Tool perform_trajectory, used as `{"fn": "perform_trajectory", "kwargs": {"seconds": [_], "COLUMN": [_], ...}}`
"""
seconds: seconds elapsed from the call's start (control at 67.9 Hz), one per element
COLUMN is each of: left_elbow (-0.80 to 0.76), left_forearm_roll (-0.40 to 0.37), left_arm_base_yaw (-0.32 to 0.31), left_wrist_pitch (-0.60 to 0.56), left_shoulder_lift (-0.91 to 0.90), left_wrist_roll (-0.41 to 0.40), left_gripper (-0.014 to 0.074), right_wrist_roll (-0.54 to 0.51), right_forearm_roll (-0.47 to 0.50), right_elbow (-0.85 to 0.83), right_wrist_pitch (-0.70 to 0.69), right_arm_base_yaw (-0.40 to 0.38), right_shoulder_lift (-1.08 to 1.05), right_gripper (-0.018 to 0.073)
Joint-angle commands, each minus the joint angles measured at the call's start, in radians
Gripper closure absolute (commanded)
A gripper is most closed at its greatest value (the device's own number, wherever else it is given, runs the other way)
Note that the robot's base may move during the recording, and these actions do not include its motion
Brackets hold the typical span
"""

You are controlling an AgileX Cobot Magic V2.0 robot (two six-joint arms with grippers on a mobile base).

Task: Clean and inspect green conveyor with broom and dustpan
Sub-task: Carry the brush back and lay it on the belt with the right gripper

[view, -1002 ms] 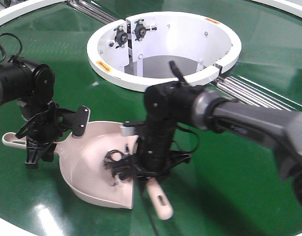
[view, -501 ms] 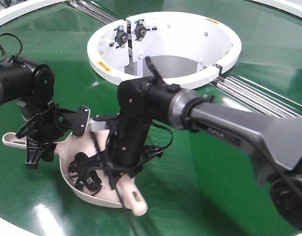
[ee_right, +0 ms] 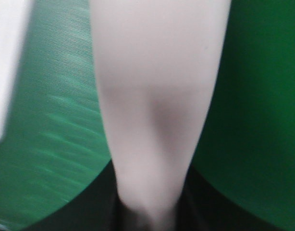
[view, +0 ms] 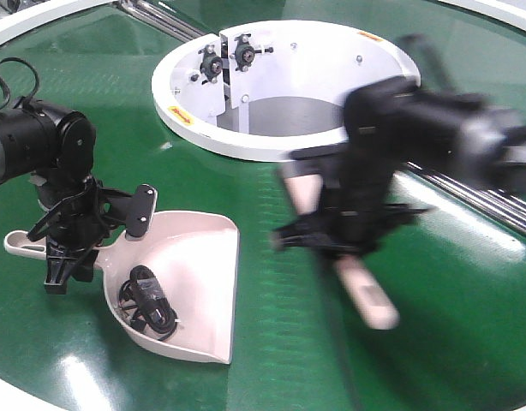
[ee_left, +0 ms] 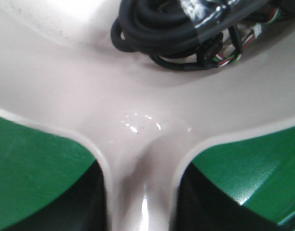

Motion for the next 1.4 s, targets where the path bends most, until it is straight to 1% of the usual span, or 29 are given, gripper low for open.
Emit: {"fn": "perform_trajectory", "kwargs": {"seconds": [0.0, 0.103, 0.206, 0.324, 0.383, 0.545, 0.634, 0.84, 1.002, 1.179, 1.385], "left_elbow": [-0.026, -0.026, -0.026, -0.026, -0.026, -0.026, -0.026, -0.026, -0.026, -0.026, -0.026], "left_forearm_roll": [-0.004, -0.004, -0.004, -0.004, -0.004, -0.004, -0.004, -0.004, -0.004, -0.004, -0.006], "left_arm_base_yaw": [-0.009, -0.009, -0.009, -0.009, -0.009, -0.009, -0.009, -0.009, -0.009, -0.009, -0.009], "left_wrist_pitch": [0.015, 0.015, 0.015, 0.015, 0.014, 0.015, 0.015, 0.015, 0.015, 0.015, 0.017], "left_shoulder_lift": [-0.05, -0.05, -0.05, -0.05, -0.05, -0.05, -0.05, -0.05, -0.05, -0.05, -0.05], "left_wrist_roll": [0.003, 0.003, 0.003, 0.003, 0.003, 0.003, 0.003, 0.003, 0.003, 0.003, 0.003], "left_gripper": [0.0603, 0.0603, 0.0603, 0.0603, 0.0604, 0.0604, 0.0604, 0.0604, 0.0604, 0.0604, 0.0604], "right_wrist_roll": [-0.046, -0.101, -0.171, -0.241, -0.252, -0.251, -0.251, -0.253, -0.256, -0.257, -0.256], "right_forearm_roll": [-0.006, 0.012, 0.016, 0.019, 0.02, 0.037, 0.043, 0.04, 0.041, 0.038, 0.037], "right_elbow": [0.074, 0.157, 0.216, 0.258, 0.277, 0.317, 0.317, 0.317, 0.317, 0.317, 0.317], "right_wrist_pitch": [-0.039, -0.058, -0.05, -0.014, -0.021, -0.089, -0.104, -0.077, -0.084, -0.046, -0.064], "right_arm_base_yaw": [-0.089, -0.184, -0.249, -0.294, -0.308, -0.316, -0.316, -0.316, -0.316, -0.316, -0.316], "right_shoulder_lift": [-0.136, -0.198, -0.231, -0.235, -0.235, -0.235, -0.234, -0.232, -0.228, -0.176, -0.143], "right_gripper": [0.0561, 0.0561, 0.0561, 0.0561, 0.0561, 0.0561, 0.0561, 0.0561, 0.0561, 0.0561, 0.0557]}}
